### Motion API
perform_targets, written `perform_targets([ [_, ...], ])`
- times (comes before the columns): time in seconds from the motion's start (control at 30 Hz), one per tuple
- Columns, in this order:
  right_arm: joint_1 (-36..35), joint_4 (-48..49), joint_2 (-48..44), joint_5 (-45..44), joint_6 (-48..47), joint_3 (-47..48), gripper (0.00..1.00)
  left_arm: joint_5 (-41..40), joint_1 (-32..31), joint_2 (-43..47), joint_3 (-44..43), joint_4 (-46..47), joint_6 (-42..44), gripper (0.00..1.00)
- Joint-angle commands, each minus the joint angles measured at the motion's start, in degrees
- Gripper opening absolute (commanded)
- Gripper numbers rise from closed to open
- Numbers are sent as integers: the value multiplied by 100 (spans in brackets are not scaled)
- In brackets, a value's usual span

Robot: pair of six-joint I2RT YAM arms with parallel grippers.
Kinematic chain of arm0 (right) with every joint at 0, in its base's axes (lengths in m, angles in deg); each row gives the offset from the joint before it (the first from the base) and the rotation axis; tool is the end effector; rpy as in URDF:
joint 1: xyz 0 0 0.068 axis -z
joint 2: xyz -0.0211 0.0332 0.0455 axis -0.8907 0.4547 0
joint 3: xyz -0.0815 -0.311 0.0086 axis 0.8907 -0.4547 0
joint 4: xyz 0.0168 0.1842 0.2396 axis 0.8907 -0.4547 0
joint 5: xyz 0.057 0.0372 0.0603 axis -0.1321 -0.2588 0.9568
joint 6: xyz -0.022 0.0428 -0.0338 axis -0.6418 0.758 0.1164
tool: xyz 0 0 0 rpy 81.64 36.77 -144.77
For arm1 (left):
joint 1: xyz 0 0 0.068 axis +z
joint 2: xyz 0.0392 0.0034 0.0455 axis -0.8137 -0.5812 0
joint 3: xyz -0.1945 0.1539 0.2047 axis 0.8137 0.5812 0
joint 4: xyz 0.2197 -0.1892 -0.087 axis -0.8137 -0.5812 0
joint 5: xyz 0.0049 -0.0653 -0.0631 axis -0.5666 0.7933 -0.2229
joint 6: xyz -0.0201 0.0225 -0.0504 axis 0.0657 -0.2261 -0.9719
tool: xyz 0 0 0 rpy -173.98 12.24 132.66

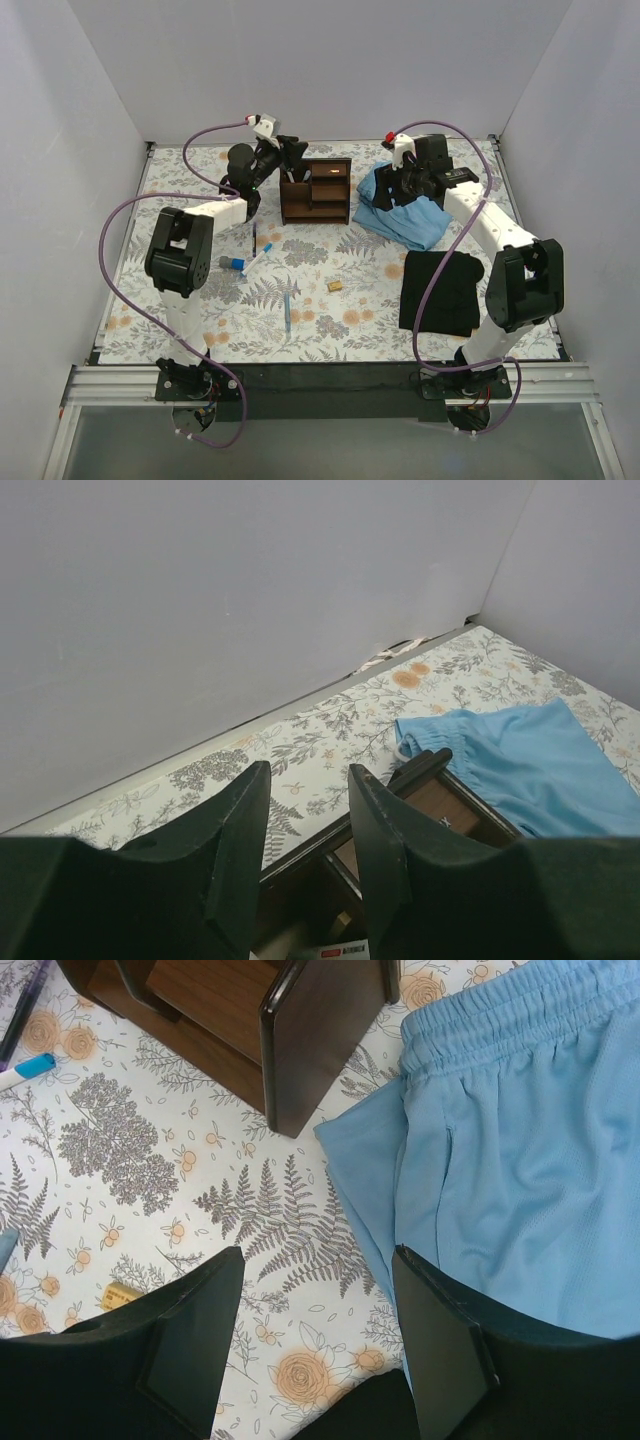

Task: Sort the stationery into containers
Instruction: Place the pen in the storage box, then pick up the pen from the center of the board.

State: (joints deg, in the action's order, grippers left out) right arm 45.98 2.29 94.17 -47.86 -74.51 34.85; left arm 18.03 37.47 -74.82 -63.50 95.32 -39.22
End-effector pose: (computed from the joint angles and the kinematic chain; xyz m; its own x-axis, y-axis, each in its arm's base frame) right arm 0.4098 0.1393 0.3269 -0.5597 -0.2749 -0.7818 -0.5711 0.8115 0.1235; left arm 0.4990 -0.1696 0.2701 -0.3779 -0.5818 -0.7202 0.5210 0.5094 -0.6849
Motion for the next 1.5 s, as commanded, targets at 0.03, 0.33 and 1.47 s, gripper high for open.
perform_targets([
  [0.03, -25, 131, -117, 37, -39, 179, 70, -429, -6, 868, 27, -149, 329, 38],
  [0.33, -17, 202, -574, -95, -154, -163, 70, -1592, 187, 3134, -228, -4783, 1646, 52],
  [1.47, -8, 298, -548, 108, 40, -392, 70, -1837, 671, 167, -2143, -9317, 1086, 40],
])
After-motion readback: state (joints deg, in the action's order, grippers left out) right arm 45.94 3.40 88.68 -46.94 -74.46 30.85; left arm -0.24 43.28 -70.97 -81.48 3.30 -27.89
